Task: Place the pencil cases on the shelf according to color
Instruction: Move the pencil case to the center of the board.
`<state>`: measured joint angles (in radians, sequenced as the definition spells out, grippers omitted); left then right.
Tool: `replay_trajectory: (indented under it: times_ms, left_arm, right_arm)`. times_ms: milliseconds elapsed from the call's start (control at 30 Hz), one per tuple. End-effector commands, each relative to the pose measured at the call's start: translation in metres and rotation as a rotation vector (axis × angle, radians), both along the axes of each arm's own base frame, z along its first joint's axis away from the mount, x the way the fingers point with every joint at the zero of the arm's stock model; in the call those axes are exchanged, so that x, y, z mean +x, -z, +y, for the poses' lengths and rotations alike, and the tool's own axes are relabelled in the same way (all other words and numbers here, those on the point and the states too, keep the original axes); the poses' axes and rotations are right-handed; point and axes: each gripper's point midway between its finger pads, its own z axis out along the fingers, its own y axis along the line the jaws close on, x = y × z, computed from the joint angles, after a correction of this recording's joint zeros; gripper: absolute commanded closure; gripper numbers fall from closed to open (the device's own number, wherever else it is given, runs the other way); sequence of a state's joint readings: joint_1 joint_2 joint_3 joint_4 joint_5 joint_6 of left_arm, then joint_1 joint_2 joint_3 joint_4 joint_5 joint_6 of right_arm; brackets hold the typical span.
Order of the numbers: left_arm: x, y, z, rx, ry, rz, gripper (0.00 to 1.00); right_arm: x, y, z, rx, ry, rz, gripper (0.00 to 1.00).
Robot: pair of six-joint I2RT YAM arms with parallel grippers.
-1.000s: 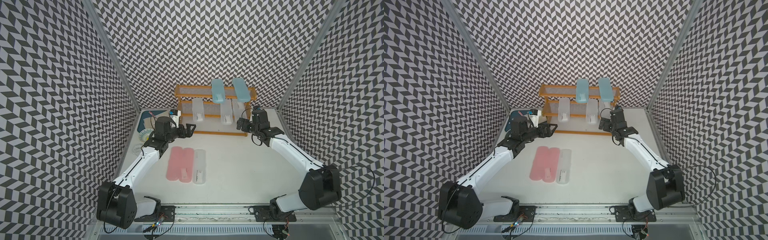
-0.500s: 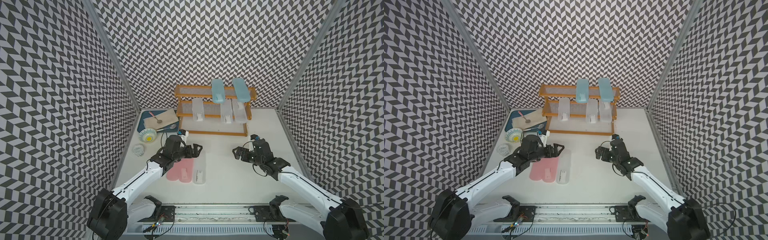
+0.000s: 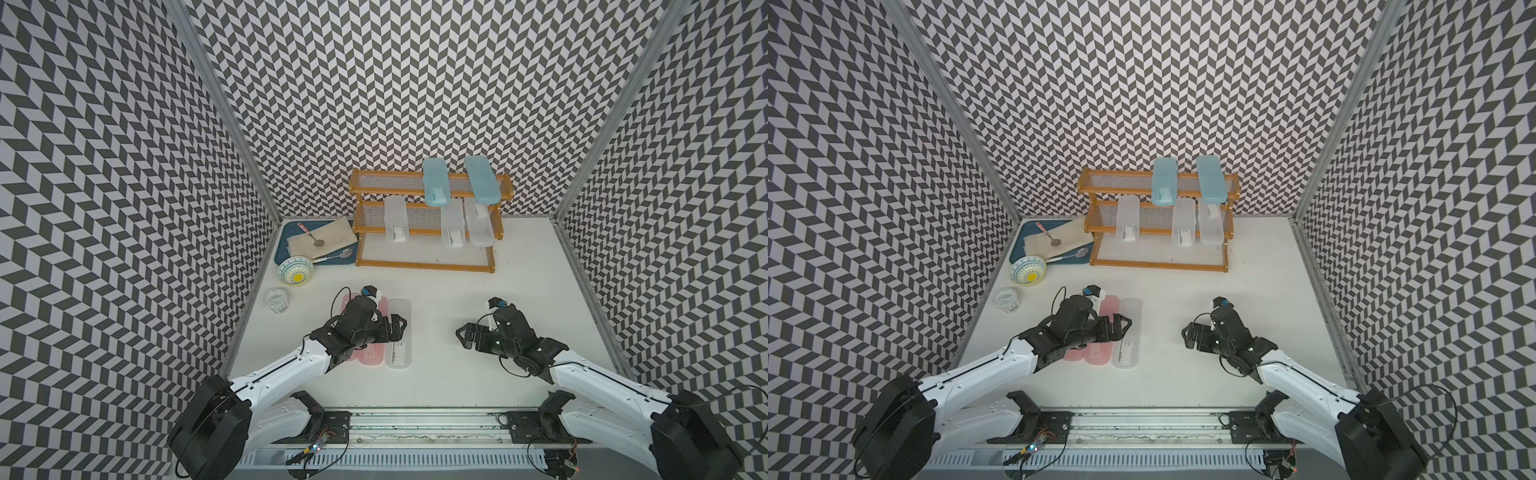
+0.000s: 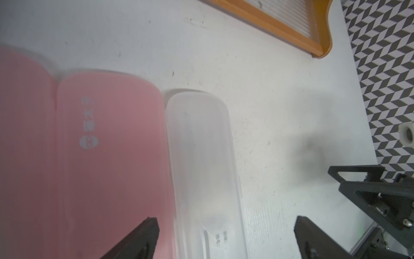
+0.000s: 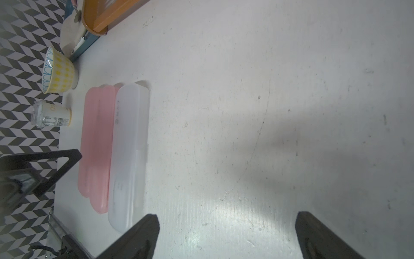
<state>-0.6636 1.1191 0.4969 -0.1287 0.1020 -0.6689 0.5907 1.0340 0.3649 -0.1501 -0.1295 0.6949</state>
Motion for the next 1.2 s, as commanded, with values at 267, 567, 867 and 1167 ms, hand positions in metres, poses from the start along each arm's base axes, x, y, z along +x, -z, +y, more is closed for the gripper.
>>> replay_trajectory:
  times_ms: [267,567,867,1167]
  left_arm:
    - [-0.010,0.033,-0.002,0.053,-0.014,0.051,0.00]
    - [-0.021,0.038,-0.041,0.028,0.060,0.067,0.00]
    - [-0.016,0.018,-0.054,0.007,0.061,0.022,0.00]
    - [-0.027,0.024,-0.066,-0.026,0.109,0.053,0.00]
  right_arm:
    - [0.002,0.012,0.008,-0.016,-0.039,-0.003,0.01]
    - [0.000,0.014,0.002,-0.036,-0.025,-0.015,0.00]
    - [-0.002,0.011,-0.005,-0.062,-0.020,-0.021,0.00]
    - [-0.010,0.005,-0.009,-0.050,-0.020,-0.022,0.00]
